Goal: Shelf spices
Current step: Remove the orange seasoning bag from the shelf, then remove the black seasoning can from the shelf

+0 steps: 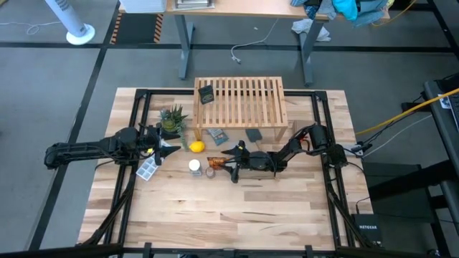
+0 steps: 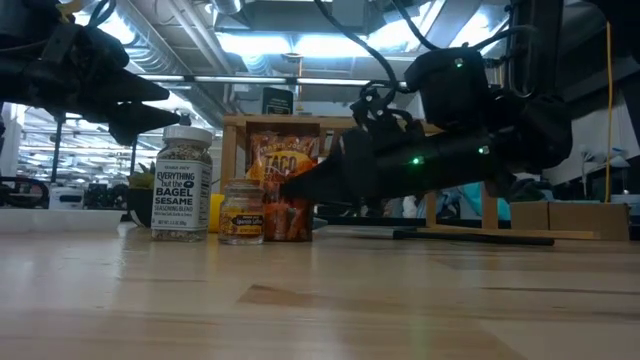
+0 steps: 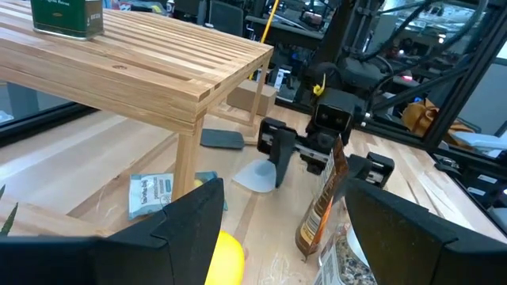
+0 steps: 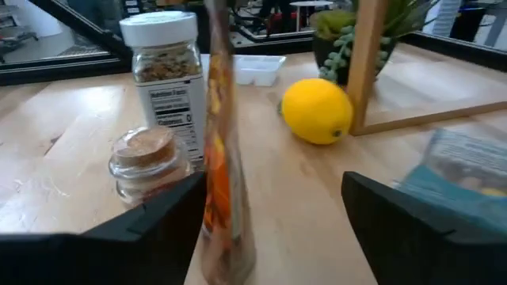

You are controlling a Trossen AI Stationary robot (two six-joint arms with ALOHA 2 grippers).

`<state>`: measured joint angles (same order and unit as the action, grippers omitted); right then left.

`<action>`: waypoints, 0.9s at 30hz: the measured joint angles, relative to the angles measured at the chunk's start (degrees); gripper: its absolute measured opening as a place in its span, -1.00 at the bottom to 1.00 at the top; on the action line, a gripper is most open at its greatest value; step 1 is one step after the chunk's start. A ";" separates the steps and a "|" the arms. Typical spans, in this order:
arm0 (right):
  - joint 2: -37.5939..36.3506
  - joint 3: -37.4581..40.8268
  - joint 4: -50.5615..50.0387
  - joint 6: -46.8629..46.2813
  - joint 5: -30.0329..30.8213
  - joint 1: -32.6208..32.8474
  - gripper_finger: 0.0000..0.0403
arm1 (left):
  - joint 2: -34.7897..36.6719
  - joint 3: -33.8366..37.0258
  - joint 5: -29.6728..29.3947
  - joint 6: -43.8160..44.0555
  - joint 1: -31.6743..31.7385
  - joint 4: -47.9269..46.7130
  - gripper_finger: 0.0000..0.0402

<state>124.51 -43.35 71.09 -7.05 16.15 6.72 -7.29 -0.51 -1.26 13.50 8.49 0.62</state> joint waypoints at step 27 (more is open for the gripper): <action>-27.17 13.83 6.93 7.36 11.15 -0.51 0.48 | 0.02 0.00 0.00 0.00 0.00 0.00 0.29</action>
<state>97.34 -29.53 78.01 0.31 27.30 6.21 -7.27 -0.51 -1.26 13.50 8.49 0.62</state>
